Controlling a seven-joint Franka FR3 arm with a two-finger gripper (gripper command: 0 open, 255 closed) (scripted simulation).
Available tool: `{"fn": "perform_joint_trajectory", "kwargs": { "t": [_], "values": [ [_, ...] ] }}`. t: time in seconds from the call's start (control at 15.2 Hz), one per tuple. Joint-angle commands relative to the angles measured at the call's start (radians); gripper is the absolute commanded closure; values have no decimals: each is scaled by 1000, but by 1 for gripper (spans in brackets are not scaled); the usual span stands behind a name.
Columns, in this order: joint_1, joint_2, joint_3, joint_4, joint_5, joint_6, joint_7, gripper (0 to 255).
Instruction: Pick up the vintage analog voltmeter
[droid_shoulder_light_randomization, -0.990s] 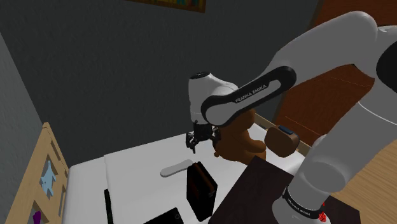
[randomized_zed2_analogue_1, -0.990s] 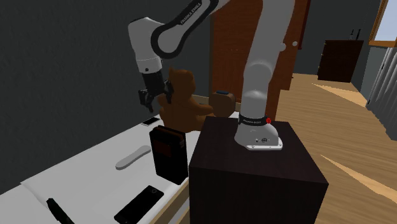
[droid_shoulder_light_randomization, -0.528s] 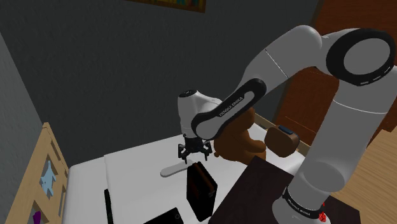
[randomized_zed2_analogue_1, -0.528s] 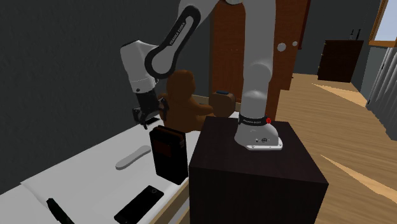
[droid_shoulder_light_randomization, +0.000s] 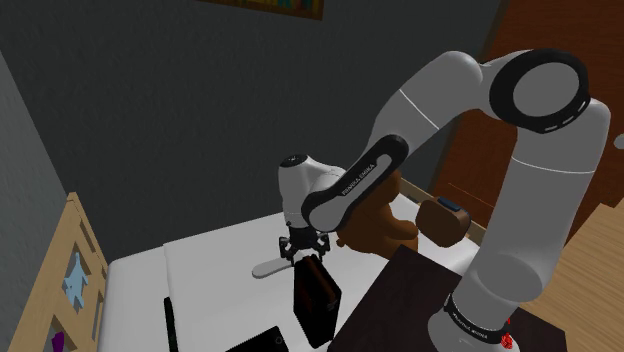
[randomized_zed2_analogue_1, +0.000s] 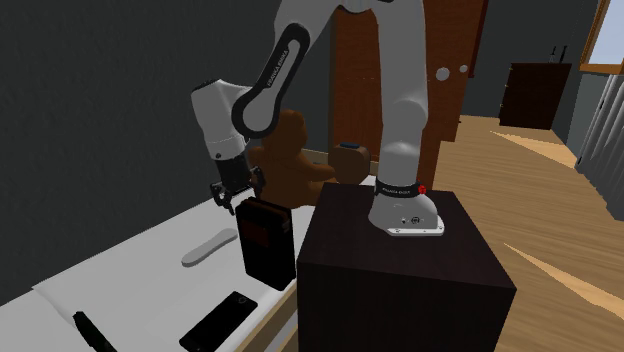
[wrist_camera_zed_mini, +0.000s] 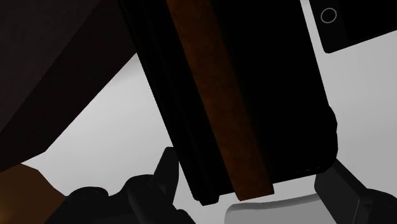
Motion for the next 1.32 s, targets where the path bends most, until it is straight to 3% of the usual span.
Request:
{"fn": "perform_joint_trajectory", "kwargs": {
  "t": [0.0, 0.53, 1.25],
  "values": [
    [0, 3, -1, 0, -2, 1, 1, 255],
    [1, 6, -1, 0, -4, 4, 4, 255],
    [-10, -133, 20, 22, 95, -137, -73, 255]
  ]
}}
